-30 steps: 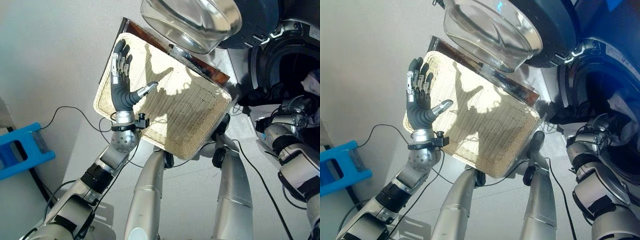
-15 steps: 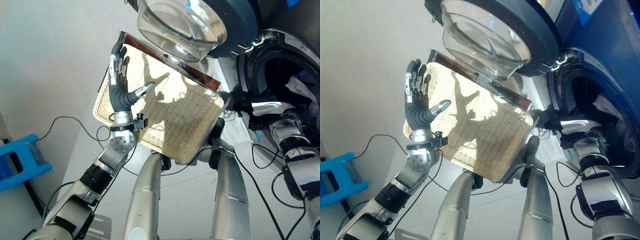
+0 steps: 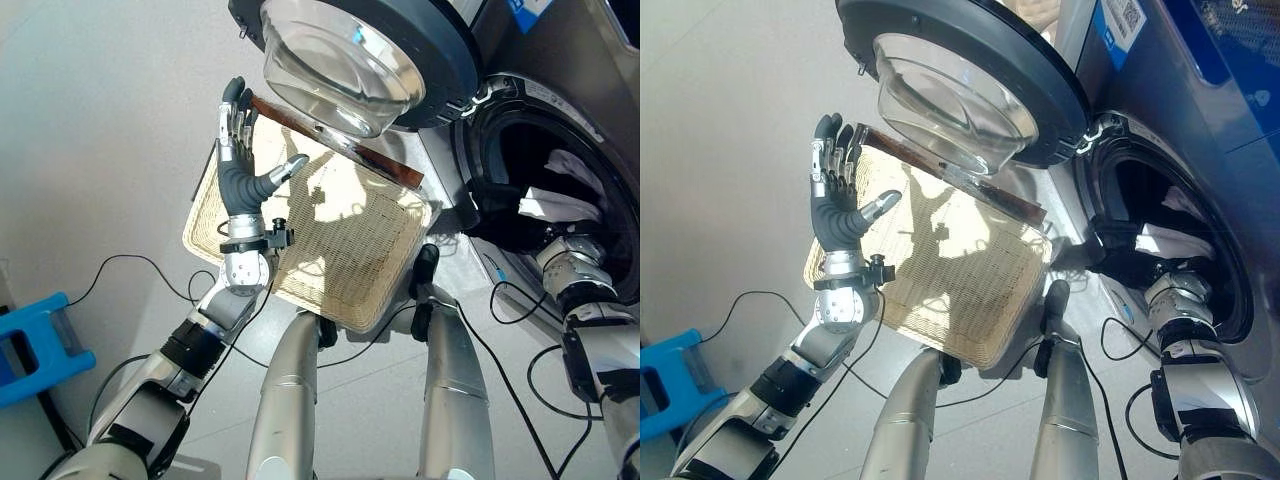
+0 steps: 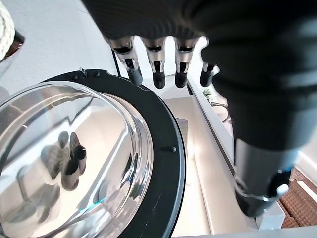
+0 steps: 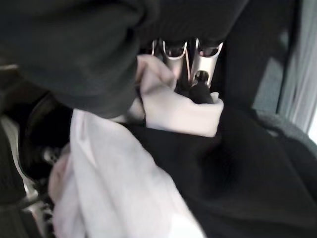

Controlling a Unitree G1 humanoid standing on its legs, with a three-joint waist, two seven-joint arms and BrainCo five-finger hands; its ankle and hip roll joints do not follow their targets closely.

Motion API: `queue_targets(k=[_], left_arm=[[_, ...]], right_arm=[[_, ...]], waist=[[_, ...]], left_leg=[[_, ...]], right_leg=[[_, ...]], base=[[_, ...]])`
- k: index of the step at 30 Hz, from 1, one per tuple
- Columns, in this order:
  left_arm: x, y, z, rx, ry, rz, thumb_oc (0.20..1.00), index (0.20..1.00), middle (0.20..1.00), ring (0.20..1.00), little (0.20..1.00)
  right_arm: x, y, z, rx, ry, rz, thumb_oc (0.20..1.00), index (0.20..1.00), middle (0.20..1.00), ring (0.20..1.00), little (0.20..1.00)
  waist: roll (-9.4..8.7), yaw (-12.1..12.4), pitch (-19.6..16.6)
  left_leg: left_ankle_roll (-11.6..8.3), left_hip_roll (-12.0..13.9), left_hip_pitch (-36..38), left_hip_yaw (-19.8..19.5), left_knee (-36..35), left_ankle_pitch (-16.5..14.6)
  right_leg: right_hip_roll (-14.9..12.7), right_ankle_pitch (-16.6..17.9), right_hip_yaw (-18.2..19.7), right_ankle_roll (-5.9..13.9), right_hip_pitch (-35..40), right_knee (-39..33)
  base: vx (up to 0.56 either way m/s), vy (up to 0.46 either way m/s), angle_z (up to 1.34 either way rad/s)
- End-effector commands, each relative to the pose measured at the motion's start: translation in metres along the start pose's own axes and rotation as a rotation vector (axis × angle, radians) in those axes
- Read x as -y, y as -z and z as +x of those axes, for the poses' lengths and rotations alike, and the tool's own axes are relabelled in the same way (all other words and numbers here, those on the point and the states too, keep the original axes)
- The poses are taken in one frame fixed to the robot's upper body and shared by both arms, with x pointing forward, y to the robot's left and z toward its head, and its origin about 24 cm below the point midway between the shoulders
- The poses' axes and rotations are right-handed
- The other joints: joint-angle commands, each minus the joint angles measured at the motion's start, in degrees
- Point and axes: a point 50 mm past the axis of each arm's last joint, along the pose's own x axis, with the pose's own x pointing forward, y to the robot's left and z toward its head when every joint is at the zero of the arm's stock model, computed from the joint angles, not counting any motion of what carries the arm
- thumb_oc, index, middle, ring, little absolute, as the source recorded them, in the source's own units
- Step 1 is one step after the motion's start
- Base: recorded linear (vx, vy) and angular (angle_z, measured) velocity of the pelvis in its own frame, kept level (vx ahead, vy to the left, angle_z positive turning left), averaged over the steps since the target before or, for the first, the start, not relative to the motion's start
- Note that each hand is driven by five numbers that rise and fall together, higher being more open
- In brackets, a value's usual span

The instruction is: Put the clothes into the washing machine.

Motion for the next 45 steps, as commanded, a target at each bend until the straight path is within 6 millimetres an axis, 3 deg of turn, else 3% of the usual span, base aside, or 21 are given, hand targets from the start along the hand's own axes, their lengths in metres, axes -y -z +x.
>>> queue_targets(k=[1, 10, 11, 20, 36, 45], left_arm=[[-0.001, -0.004, 0.011, 0.034, -0.025, -0.031, 1.0, 1.0, 1.0, 1.0, 1.0], [0.002, -0.001, 0.016, 0.015, -0.016, -0.034, 1.0, 1.0, 1.0, 1.0, 1.0], [0.003, -0.001, 0.017, 0.013, -0.019, -0.035, 1.0, 1.0, 1.0, 1.0, 1.0], [0.004, -0.003, 0.015, 0.006, -0.023, -0.064, 1.0, 1.0, 1.0, 1.0, 1.0], [-0.012, -0.009, 0.008, -0.011, -0.034, -0.033, 1.0, 1.0, 1.0, 1.0, 1.0], [-0.024, -0.011, 0.001, -0.026, -0.051, -0.017, 1.0, 1.0, 1.0, 1.0, 1.0]], right_arm=[[-0.008, -0.025, 0.0, 0.027, -0.043, 0.278, 0.2, 0.2, 0.2, 0.2, 0.2], [-0.036, -0.033, -0.01, -0.081, -0.139, 0.67, 0.2, 0.2, 0.2, 0.2, 0.2], [-0.038, -0.038, -0.012, -0.087, -0.122, 0.796, 0.2, 0.2, 0.2, 0.2, 0.2], [-0.032, -0.054, -0.014, -0.016, -0.04, 1.254, 0.2, 0.2, 0.2, 0.2, 0.2], [0.008, -0.101, -0.009, 0.229, 0.118, 1.411, 0.2, 0.2, 0.2, 0.2, 0.2], [0.054, -0.126, 0.0, 0.362, 0.255, 1.429, 0.2, 0.2, 0.2, 0.2, 0.2]], waist=[[1.57, 0.87, -0.95], [1.82, 1.62, -0.95], [2.13, 1.76, -0.95], [3.54, 1.89, -0.95], [3.33, 1.22, -0.95], [3.07, 0.79, -0.95]], left_leg=[[-4.37, -1.9, 3.69, 0.46, 1.13, -7.91], [-4.48, -2.59, 3.78, -0.23, 1.33, -7.83], [-4.47, -2.7, 3.99, -0.18, 1.43, -7.93], [-4.64, -3.25, 4.57, -0.2, 1.93, -8.35], [-4.85, -2.67, 5.14, 0.51, 1.53, -7.98], [-5.27, -2.14, 5.22, 0.89, 1.49, -7.76]], right_leg=[[0.61, -4.49, -4.38, 4.57, 1.02, 5.08], [0.82, -5.0, -4.67, 4.17, 1.61, 5.6], [0.76, -5.39, -4.66, 4.05, 1.76, 6.01], [0.42, -6.67, -4.24, 3.91, 2.11, 7.41], [0.44, -6.85, -4.13, 3.89, 2.42, 7.71], [0.3, -7.13, -4.4, 3.71, 2.48, 7.88]], base=[[0.0, 0.0, 0.0], [0.0, -0.008, 0.0], [0.0, 0.0, 0.0], [0.0, -0.001, 0.01], [0.01, -0.012, 0.01], [0.0, -0.026, 0.01]])
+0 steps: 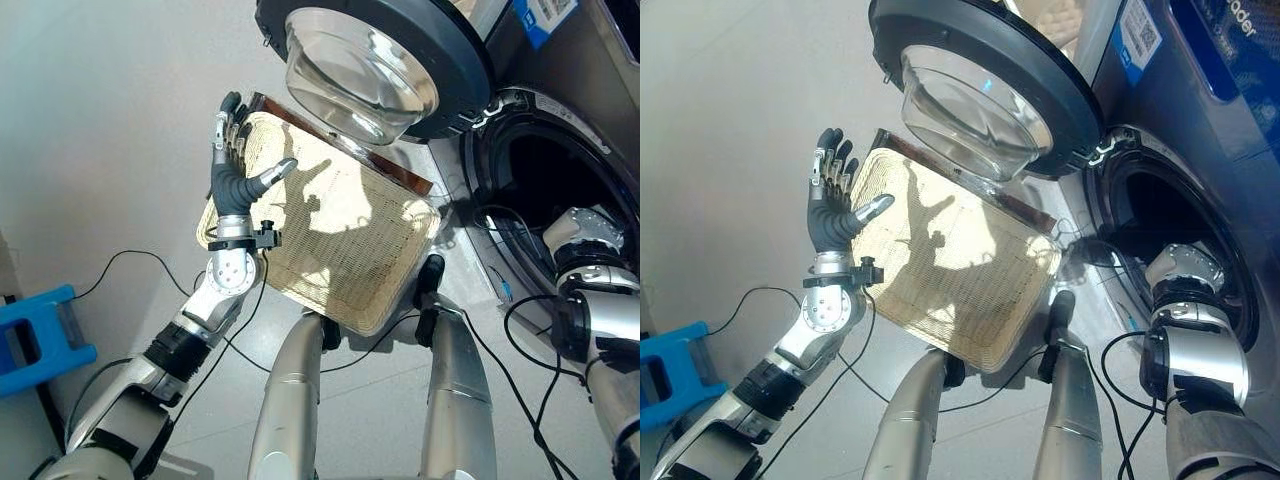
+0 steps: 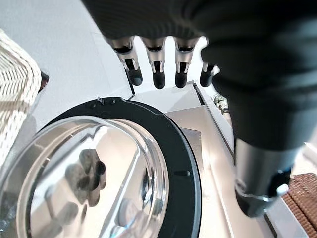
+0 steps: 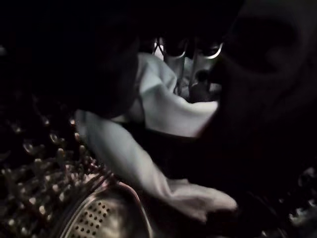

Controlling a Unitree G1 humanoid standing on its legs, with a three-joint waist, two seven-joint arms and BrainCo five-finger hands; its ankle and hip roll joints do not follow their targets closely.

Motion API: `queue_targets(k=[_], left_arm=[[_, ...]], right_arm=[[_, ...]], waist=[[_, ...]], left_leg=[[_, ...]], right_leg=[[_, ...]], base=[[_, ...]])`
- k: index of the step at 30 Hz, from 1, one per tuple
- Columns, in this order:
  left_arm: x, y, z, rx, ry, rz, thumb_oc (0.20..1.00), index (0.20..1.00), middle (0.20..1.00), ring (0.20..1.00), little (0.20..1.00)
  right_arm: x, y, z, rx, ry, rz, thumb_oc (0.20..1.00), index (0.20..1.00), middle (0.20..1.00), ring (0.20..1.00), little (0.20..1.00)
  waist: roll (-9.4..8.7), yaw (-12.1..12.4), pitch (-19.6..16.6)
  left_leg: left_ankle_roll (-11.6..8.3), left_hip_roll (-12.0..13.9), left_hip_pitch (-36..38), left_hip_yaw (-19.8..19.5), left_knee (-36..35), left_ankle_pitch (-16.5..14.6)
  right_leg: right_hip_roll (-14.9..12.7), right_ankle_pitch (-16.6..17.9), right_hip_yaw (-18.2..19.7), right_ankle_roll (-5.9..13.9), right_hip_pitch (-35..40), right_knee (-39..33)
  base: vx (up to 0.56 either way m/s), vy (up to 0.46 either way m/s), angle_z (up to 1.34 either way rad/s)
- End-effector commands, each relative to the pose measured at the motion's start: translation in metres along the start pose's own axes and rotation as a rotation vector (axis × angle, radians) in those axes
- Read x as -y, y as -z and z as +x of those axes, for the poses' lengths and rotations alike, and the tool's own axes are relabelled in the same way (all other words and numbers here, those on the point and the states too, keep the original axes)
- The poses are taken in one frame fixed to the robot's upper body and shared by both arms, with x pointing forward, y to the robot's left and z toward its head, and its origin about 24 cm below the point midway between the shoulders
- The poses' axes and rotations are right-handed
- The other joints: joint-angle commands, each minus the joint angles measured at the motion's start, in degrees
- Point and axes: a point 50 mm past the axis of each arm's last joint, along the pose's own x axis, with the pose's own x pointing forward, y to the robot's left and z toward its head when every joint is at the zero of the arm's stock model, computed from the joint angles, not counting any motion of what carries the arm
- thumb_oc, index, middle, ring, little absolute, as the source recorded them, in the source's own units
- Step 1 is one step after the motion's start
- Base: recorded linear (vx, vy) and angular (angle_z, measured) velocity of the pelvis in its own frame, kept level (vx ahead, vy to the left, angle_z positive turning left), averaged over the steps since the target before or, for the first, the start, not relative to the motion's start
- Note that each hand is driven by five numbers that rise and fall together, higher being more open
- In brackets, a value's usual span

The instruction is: Put the clothes into the washing machine.

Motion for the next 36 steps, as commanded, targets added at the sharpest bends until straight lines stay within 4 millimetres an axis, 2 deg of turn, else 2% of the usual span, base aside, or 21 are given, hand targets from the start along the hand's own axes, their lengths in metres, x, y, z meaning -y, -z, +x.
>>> queue_targets(k=[1, 4, 9, 10, 11, 12, 19, 26, 30, 32, 36], left_arm=[[-0.002, -0.019, 0.004, 0.084, -0.062, -0.105, 1.0, 1.0, 1.0, 1.0, 1.0], [-0.003, -0.02, 0.003, 0.086, -0.059, -0.102, 1.0, 1.0, 1.0, 1.0, 1.0], [-0.001, -0.021, 0.007, 0.097, -0.06, -0.096, 1.0, 1.0, 1.0, 1.0, 1.0], [0.0, -0.021, 0.008, 0.1, -0.058, -0.095, 1.0, 1.0, 1.0, 1.0, 1.0], [0.0, -0.021, 0.008, 0.1, -0.057, -0.094, 1.0, 1.0, 1.0, 1.0, 1.0], [0.001, -0.02, 0.008, 0.099, -0.055, -0.092, 1.0, 1.0, 1.0, 1.0, 1.0], [0.002, -0.02, 0.011, 0.101, -0.053, -0.089, 1.0, 1.0, 1.0, 1.0, 1.0], [0.003, -0.019, 0.012, 0.097, -0.05, -0.093, 1.0, 1.0, 1.0, 1.0, 1.0], [0.003, -0.02, 0.011, 0.1, -0.045, -0.099, 1.0, 1.0, 1.0, 1.0, 1.0], [0.004, -0.019, 0.01, 0.096, -0.044, -0.101, 1.0, 1.0, 1.0, 1.0, 1.0], [0.005, -0.017, 0.005, 0.101, -0.039, -0.107, 1.0, 1.0, 1.0, 1.0, 1.0]], right_arm=[[-0.069, -0.067, 0.009, 0.239, -0.197, 0.085, 0.2, 0.2, 0.2, 0.2, 0.2], [-0.068, -0.078, 0.015, 0.264, -0.189, 0.059, 0.2, 0.2, 0.2, 0.2, 0.2], [-0.065, -0.069, 0.015, 0.22, -0.202, 0.007, 0.2, 0.2, 0.2, 0.2, 0.2], [-0.064, -0.063, 0.014, 0.199, -0.204, -0.036, 0.398, 0.398, 0.398, 0.398, 0.398], [-0.063, -0.062, 0.014, 0.195, -0.202, -0.048, 0.784, 0.784, 0.784, 0.784, 0.784], [-0.062, -0.058, 0.013, 0.186, -0.207, -0.071, 1.0, 1.0, 1.0, 1.0, 1.0], [-0.058, -0.046, 0.012, 0.155, -0.194, -0.215, 1.0, 1.0, 1.0, 1.0, 1.0], [-0.054, -0.035, 0.013, 0.158, -0.145, -0.511, 1.0, 1.0, 1.0, 1.0, 1.0], [-0.05, -0.027, 0.011, 0.256, -0.122, -0.888, 1.0, 1.0, 1.0, 1.0, 1.0], [-0.05, -0.028, 0.01, 0.42, -0.082, -1.169, 1.0, 1.0, 1.0, 1.0, 1.0], [-0.043, -0.035, 0.012, 0.677, 0.013, -1.53, 1.0, 1.0, 1.0, 1.0, 1.0]], waist=[[2.89, -1.02, -0.99], [2.5, -1.26, -0.99], [1.93, -1.21, -0.99], [1.9, -1.13, -0.99], [1.9, -1.11, -0.99], [1.92, -0.97, -0.99], [1.97, -0.48, -0.99], [1.68, 0.05, -0.99], [1.16, 0.39, -0.99], [0.97, 0.54, -0.99], [0.98, 1.05, -0.99]], left_leg=[[-5.39, -1.29, 3.58, 1.25, 1.9, -7.86], [-5.58, -0.96, 3.65, 1.29, 1.82, -7.62], [-5.48, -0.78, 3.44, 1.4, 1.97, -7.55], [-5.47, -0.78, 3.48, 1.33, 1.99, -7.58], [-5.48, -0.8, 3.52, 1.28, 1.96, -7.56], [-5.48, -0.85, 3.66, 1.16, 1.83, -7.49], [-5.52, -0.88, 4.35, 0.99, 1.21, -7.16], [-5.16, -0.95, 4.17, 0.76, 1.19, -7.13], [-4.83, -0.7, 3.89, 0.75, 1.7, -7.33], [-4.63, -0.57, 3.84, 0.64, 2.04, -7.48], [-4.11, -0.43, 3.55, 0.49, 2.63, -7.75]], right_leg=[[1.33, -6.0, -3.93, 3.73, 1.26, 6.37], [1.39, -5.76, -4.03, 3.77, 1.46, 6.13], [1.36, -5.34, -4.25, 3.74, 1.49, 5.58], [1.35, -5.3, -4.32, 3.74, 1.6, 5.5], [1.38, -5.31, -4.31, 3.73, 1.65, 5.49], [1.44, -5.35, -4.28, 3.69, 1.8, 5.47], [1.37, -5.23, -4.62, 3.64, 2.72, 4.9], [1.4, -5.15, -5.09, 3.62, 2.86, 4.98], [1.3, -4.89, -5.41, 3.56, 2.87, 4.84], [1.31, -4.83, -5.57, 3.59, 3.07, 4.81], [1.25, -4.85, -5.96, 3.57, 3.08, 5.03]], base=[[0.0, 0.0, 0.0], [0.0, -0.01, 0.0], [-0.02, -0.016, 0.01], [0.0, 0.0, 0.0], [0.0, 0.0, 0.0], [0.0, 0.0, 0.0], [0.0, 0.003, 0.01], [0.0, 0.003, 0.01], [0.0, 0.0, 0.0], [0.0, 0.0, 0.0], [0.0, 0.0, 0.0]])
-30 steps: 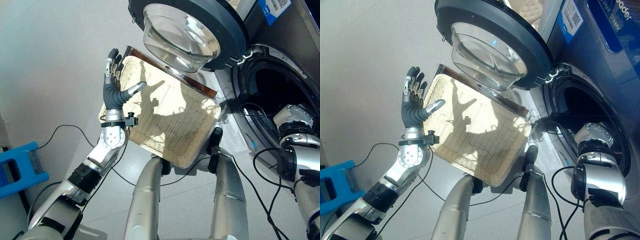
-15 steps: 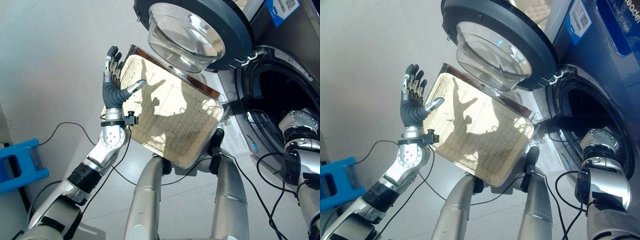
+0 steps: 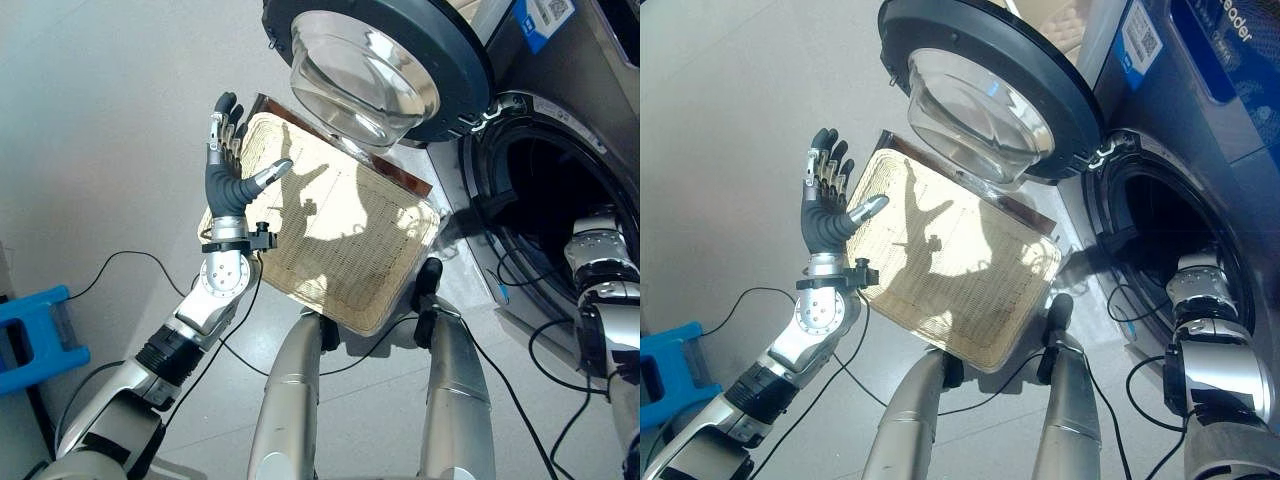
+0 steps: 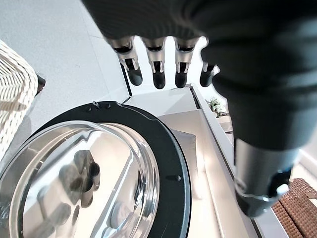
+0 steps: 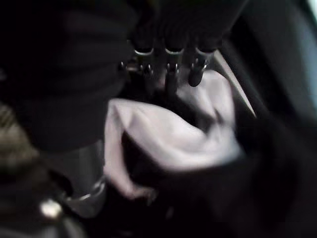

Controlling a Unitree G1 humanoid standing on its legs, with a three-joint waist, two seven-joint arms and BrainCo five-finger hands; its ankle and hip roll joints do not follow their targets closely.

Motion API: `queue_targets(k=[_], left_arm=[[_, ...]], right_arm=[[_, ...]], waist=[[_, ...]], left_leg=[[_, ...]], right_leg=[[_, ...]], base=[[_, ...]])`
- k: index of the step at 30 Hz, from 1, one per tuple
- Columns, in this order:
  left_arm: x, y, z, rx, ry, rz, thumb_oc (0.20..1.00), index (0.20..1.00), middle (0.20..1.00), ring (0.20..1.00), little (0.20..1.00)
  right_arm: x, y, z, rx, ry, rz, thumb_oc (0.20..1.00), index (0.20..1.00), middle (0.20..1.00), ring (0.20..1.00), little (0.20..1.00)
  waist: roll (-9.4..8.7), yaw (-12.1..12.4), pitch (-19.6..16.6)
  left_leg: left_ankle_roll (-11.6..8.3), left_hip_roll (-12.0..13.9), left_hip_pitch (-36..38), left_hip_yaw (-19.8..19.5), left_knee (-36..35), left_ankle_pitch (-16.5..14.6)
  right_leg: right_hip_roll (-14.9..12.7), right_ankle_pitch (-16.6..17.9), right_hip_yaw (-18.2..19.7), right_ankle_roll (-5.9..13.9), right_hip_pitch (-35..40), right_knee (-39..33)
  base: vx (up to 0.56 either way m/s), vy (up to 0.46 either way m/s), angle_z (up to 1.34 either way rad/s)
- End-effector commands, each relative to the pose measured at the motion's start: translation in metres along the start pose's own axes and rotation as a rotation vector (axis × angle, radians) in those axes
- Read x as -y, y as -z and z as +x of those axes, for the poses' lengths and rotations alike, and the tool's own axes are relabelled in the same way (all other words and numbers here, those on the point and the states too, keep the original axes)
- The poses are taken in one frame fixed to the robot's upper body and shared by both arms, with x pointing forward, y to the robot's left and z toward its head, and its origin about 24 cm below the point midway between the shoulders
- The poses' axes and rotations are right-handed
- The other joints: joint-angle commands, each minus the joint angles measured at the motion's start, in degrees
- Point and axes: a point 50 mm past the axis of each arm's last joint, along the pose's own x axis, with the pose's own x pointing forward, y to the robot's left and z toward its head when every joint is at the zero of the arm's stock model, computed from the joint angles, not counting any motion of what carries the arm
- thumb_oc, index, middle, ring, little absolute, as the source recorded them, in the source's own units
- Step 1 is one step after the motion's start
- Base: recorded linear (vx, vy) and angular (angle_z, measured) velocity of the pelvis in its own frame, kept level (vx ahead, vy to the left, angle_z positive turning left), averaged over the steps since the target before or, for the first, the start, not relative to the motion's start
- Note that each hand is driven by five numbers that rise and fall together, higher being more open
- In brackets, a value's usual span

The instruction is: Put the clothes into the washing machine.

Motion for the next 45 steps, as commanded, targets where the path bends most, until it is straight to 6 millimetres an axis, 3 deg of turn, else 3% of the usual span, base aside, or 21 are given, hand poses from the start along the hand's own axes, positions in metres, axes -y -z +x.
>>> queue_targets(k=[1, 5, 7, 11, 22, 29, 32, 33, 34, 39, 45], left_arm=[[0.005, -0.013, 0.001, 0.099, -0.027, -0.078, 1.0, 1.0, 1.0, 1.0, 1.0], [0.007, -0.01, -0.006, 0.094, -0.013, -0.081, 1.0, 1.0, 1.0, 1.0, 1.0], [0.008, -0.01, -0.006, 0.1, -0.01, -0.086, 1.0, 1.0, 1.0, 1.0, 1.0], [0.008, -0.008, -0.01, 0.094, -0.005, -0.082, 1.0, 1.0, 1.0, 1.0, 1.0], [0.007, -0.004, -0.011, 0.068, -0.005, -0.076, 1.0, 1.0, 1.0, 1.0, 1.0], [0.005, 0.004, -0.015, 0.055, -0.026, -0.065, 1.0, 1.0, 1.0, 1.0, 1.0], [0.004, 0.007, -0.019, 0.046, -0.034, -0.064, 1.0, 1.0, 1.0, 1.0, 1.0], [0.005, 0.011, -0.023, 0.035, -0.037, -0.062, 1.0, 1.0, 1.0, 1.0, 1.0], [0.005, 0.009, -0.021, 0.045, -0.037, -0.062, 1.0, 1.0, 1.0, 1.0, 1.0], [0.005, 0.014, -0.025, 0.039, -0.045, -0.059, 1.0, 1.0, 1.0, 1.0, 1.0], [0.005, 0.024, -0.035, 0.004, -0.054, -0.029, 1.0, 1.0, 1.0, 1.0, 1.0]], right_arm=[[0.014, -0.044, 0.009, 0.295, 0.202, -0.273, 1.0, 1.0, 1.0, 1.0, 1.0], [0.021, -0.026, 0.009, 0.316, 0.31, -0.412, 1.0, 1.0, 1.0, 1.0, 1.0], [0.02, -0.021, 0.007, 0.316, 0.318, -0.442, 1.0, 1.0, 1.0, 1.0, 1.0], [0.022, -0.014, 0.008, 0.326, 0.313, -0.449, 1.0, 1.0, 1.0, 1.0, 1.0], [0.017, -0.012, -0.003, 0.538, 0.318, -0.446, 1.0, 1.0, 1.0, 1.0, 1.0], [0.009, 0.016, -0.021, 0.679, 0.218, -0.519, 1.0, 1.0, 1.0, 1.0, 1.0], [0.01, 0.032, -0.029, 0.752, 0.191, -0.578, 1.0, 1.0, 1.0, 1.0, 1.0], [0.013, 0.046, -0.034, 0.808, 0.178, -0.624, 1.0, 1.0, 1.0, 1.0, 1.0], [0.011, 0.044, -0.035, 0.808, 0.176, -0.616, 1.0, 1.0, 1.0, 1.0, 1.0], [0.009, 0.06, -0.047, 0.934, 0.101, -0.705, 1.0, 1.0, 1.0, 1.0, 1.0], [0.023, 0.1, -0.059, 1.032, 0.021, -0.868, 1.0, 1.0, 1.0, 1.0, 1.0]], waist=[[1.3, 1.56, -1.11], [1.9, 2.09, -1.11], [2.16, 2.33, -1.11], [2.63, 2.54, -1.11], [2.17, 2.37, -1.11], [1.78, 1.85, -1.11], [1.79, 1.59, -1.11], [1.86, 1.44, -1.11], [1.83, 1.41, -1.11], [1.93, 1.36, -1.11], [1.46, 0.92, -1.11]], left_leg=[[-4.14, -0.43, 3.53, 1.72, 2.0, -8.12], [-4.23, -0.76, 5.17, 0.76, 2.31, -9.54], [-3.71, -0.68, 4.62, 1.4, 1.91, -8.55], [-4.02, -0.94, 5.83, 0.65, 2.24, -9.79], [-3.2, -1.03, 5.43, 0.94, 2.51, -9.29], [-3.02, -0.97, 6.26, 1.31, 1.71, -9.12], [-2.95, -0.94, 6.72, 1.5, 1.41, -9.1], [-3.39, -1.13, 8.03, 1.02, 1.44, -10.35], [-2.94, -1.01, 6.99, 1.58, 1.06, -9.07], [-2.91, -1.21, 6.8, 1.57, 0.69, -8.71], [-3.36, -1.3, 8.18, 1.4, 0.46, -9.88]], right_leg=[[1.31, -5.22, -4.92, 3.19, 1.71, 5.5], [1.35, -6.58, -4.21, 3.91, 3.31, 5.99], [1.01, -5.79, -5.18, 3.23, 3.04, 5.42], [0.97, -7.13, -4.29, 3.85, 4.18, 6.02], [1.23, -6.34, -4.89, 3.2, 4.01, 5.99], [1.85, -6.23, -4.65, 3.16, 4.83, 5.05], [1.94, -6.26, -4.59, 3.17, 5.1, 4.98], [2.03, -7.53, -3.86, 3.97, 6.21, 5.4], [1.95, -6.37, -4.56, 3.24, 5.31, 4.86], [2.08, -6.03, -4.54, 3.29, 5.28, 4.22], [2.27, -7.19, -3.83, 4.29, 6.61, 4.16]], base=[[0.08, 0.018, 0.0], [0.06, 0.019, 0.04], [-0.03, 0.033, 0.09], [0.05, 0.035, 0.04], [0.0, 0.012, 0.02], [0.0, 0.005, 0.0], [0.02, 0.012, 0.0], [0.0, 0.0, 0.0], [0.0, 0.0, 0.0], [-0.02, 0.008, 0.02], [0.03, 0.009, 0.0]])
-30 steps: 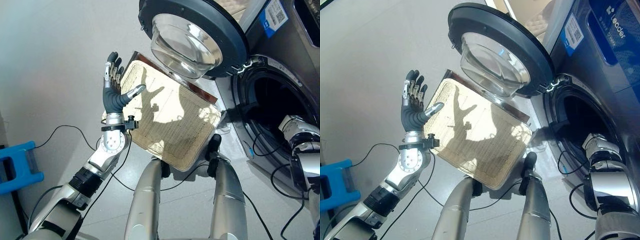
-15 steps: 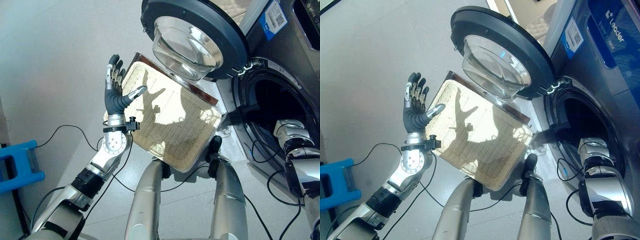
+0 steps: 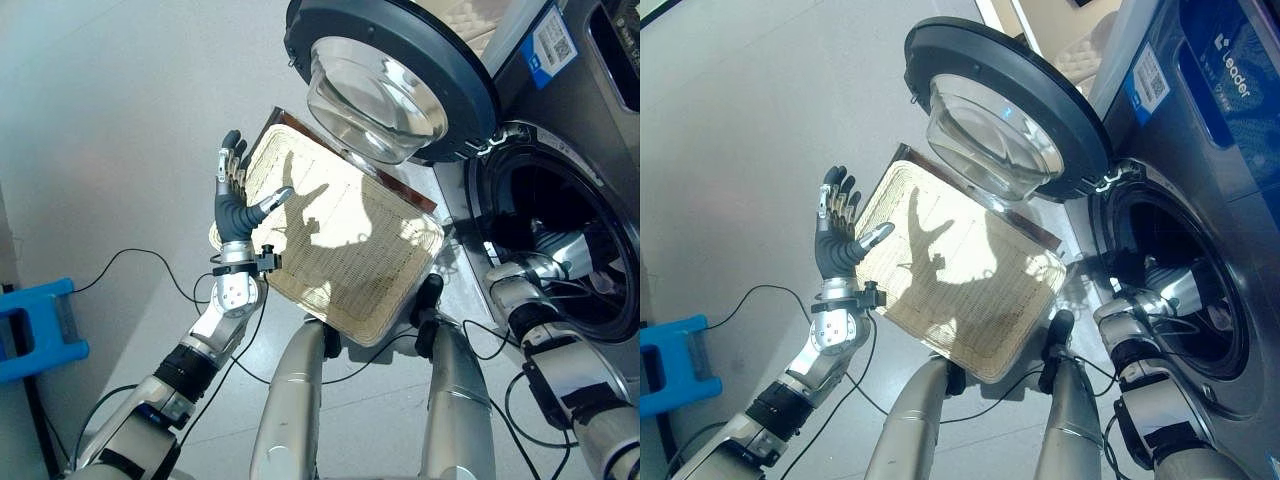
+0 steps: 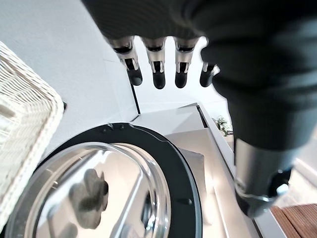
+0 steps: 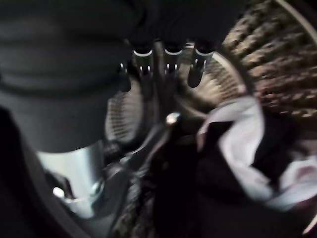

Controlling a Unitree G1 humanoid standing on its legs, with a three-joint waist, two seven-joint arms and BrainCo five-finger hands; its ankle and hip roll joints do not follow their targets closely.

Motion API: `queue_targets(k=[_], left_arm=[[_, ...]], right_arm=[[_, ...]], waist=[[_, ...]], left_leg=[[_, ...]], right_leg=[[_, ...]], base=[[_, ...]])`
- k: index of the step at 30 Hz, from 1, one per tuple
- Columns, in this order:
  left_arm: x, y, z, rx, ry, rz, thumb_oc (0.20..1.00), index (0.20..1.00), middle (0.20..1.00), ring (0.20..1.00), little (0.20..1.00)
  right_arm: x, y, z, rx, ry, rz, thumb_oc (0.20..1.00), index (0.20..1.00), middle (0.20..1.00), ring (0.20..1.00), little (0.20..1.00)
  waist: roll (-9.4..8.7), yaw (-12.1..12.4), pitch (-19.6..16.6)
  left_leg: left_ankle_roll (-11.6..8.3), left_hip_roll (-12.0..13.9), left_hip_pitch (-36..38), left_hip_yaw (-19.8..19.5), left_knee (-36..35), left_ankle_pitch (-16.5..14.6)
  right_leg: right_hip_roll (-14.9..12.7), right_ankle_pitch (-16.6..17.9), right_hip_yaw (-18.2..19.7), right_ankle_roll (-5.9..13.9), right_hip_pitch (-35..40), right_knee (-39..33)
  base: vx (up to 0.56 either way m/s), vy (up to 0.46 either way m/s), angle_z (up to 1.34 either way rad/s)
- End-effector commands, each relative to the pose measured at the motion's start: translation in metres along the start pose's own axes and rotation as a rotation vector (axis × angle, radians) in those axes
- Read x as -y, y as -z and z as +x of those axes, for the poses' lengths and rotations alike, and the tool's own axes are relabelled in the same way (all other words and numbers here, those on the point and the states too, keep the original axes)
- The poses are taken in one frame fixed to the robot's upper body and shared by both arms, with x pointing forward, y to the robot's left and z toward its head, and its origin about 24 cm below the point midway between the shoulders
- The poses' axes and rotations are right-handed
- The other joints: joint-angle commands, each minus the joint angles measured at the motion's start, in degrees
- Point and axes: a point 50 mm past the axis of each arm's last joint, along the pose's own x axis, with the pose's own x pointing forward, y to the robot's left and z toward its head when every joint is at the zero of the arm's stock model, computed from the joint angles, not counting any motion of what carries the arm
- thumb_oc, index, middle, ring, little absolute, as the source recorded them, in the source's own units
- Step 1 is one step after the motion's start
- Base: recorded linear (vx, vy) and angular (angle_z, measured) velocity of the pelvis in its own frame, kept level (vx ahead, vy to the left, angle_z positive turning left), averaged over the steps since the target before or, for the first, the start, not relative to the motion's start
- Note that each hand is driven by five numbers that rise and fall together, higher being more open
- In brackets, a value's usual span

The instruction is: Put the clothes into the washing machine.

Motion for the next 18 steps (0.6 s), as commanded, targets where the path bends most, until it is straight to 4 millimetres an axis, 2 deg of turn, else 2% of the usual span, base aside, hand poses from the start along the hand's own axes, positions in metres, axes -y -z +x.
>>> queue_targets(k=[1, 5, 8, 9, 10, 13, 14, 15, 16, 17, 18], left_arm=[[0.008, -0.01, -0.002, 0.102, 0.013, -0.027, 1.0, 1.0, 1.0, 1.0, 1.0], [0.009, -0.003, -0.008, 0.098, 0.017, 0.014, 1.0, 1.0, 1.0, 1.0, 1.0], [0.011, 0.004, -0.011, 0.083, 0.047, 0.086, 1.0, 1.0, 1.0, 1.0, 1.0], [0.012, 0.009, -0.01, 0.072, 0.064, 0.127, 1.0, 1.0, 1.0, 1.0, 1.0], [0.011, 0.013, -0.015, 0.053, 0.072, 0.14, 1.0, 1.0, 1.0, 1.0, 1.0], [0.009, 0.025, -0.016, 0.005, 0.105, 0.216, 1.0, 1.0, 1.0, 1.0, 1.0], [0.005, 0.041, -0.024, -0.074, 0.138, 0.278, 1.0, 1.0, 1.0, 1.0, 1.0], [0.004, 0.046, -0.027, -0.109, 0.153, 0.298, 1.0, 1.0, 1.0, 1.0, 1.0], [0.002, 0.053, -0.035, -0.149, 0.167, 0.317, 1.0, 1.0, 1.0, 1.0, 1.0], [-0.002, 0.061, -0.041, -0.192, 0.183, 0.348, 1.0, 1.0, 1.0, 1.0, 1.0], [-0.003, 0.063, -0.04, -0.201, 0.192, 0.361, 1.0, 1.0, 1.0, 1.0, 1.0]], right_arm=[[0.006, 0.007, 0.002, 0.079, 0.062, -0.087, 1.0, 1.0, 1.0, 1.0, 1.0], [0.001, 0.017, -0.014, 0.039, 0.006, -0.122, 1.0, 1.0, 1.0, 1.0, 1.0], [-0.003, 0.017, -0.024, 0.059, -0.049, -0.165, 1.0, 1.0, 1.0, 1.0, 1.0], [-0.005, 0.013, -0.027, 0.092, -0.075, -0.18, 1.0, 1.0, 1.0, 1.0, 1.0], [-0.006, 0.017, -0.031, 0.102, -0.089, -0.198, 1.0, 1.0, 1.0, 1.0, 1.0], [-0.01, 0.012, -0.038, 0.197, -0.134, -0.245, 1.0, 1.0, 1.0, 1.0, 1.0], [-0.013, 0.014, -0.044, 0.282, -0.198, -0.303, 1.0, 1.0, 1.0, 1.0, 1.0], [-0.014, 0.016, -0.047, 0.318, -0.223, -0.329, 1.0, 1.0, 1.0, 1.0, 1.0], [-0.015, 0.021, -0.053, 0.354, -0.257, -0.363, 1.0, 1.0, 1.0, 1.0, 1.0], [-0.018, 0.02, -0.057, 0.413, -0.311, -0.398, 1.0, 1.0, 1.0, 1.0, 1.0], [-0.019, 0.017, -0.058, 0.438, -0.334, -0.4, 1.0, 1.0, 1.0, 1.0, 1.0]], waist=[[1.27, -0.36, -1.03], [1.17, -0.47, -1.03], [1.14, -0.43, -1.03], [0.99, -0.48, -1.03], [0.9, -0.49, -1.03], [0.42, -0.57, -1.03], [-0.36, -0.74, -1.03], [-0.61, -0.82, -1.03], [-0.91, -0.86, -1.03], [-1.25, -0.9, -1.03], [-1.41, -0.94, -1.03]], left_leg=[[-2.22, -1.24, 3.19, 3.14, 2.32, -9.34], [-2.27, -1.23, 3.72, 3.28, 1.58, -9.05], [-2.4, -1.18, 4.23, 3.14, 1.58, -9.01], [-1.99, -0.99, 3.2, 3.42, 1.18, -7.53], [-2.47, -1.03, 4.65, 3.01, 1.63, -8.97], [-2.06, -0.7, 4.46, 3.32, 0.89, -7.43], [-2.27, -0.4, 5.65, 3.19, 0.71, -7.33], [-2.33, -0.29, 6.14, 3.15, 0.58, -7.25], [-2.8, -0.24, 7.8, 2.79, 0.94, -8.57], [-2.94, -0.13, 8.94, 2.66, 0.59, -8.49], [-2.53, -0.01, 8.35, 2.96, 0.05, -7.12]], right_leg=[[2.26, -3.92, -2.02, 4.49, 1.4, 3.1], [2.43, -3.58, -2.07, 4.53, 2.11, 2.01], [2.4, -3.57, -2.05, 4.52, 2.73, 1.88], [2.45, -2.2, -2.58, 3.8, 1.97, 1.08], [2.39, -3.56, -2.07, 4.56, 3.29, 1.76], [2.51, -2.3, -2.75, 3.86, 3.39, 0.75], [2.67, -2.22, -2.75, 3.93, 4.85, 0.06], [2.69, -2.14, -2.75, 3.95, 5.39, -0.18], [2.68, -3.39, -2.26, 4.62, 7.01, 0.19], [2.75, -3.41, -2.27, 4.63, 8.29, -0.32], [2.83, -2.14, -2.75, 3.94, 7.9, -1.22]], base=[[0.0, 0.0, 0.0], [0.0, 0.0, 0.0], [-0.02, 0.006, -0.01], [0.0, 0.0, 0.0], [-0.01, 0.017, -0.03], [-0.05, 0.006, -0.01], [0.0, 0.0, 0.0], [0.05, 0.016, -0.03], [0.06, 0.023, -0.01], [0.0, 0.0, 0.0], [-0.06, 0.025, 0.01]])
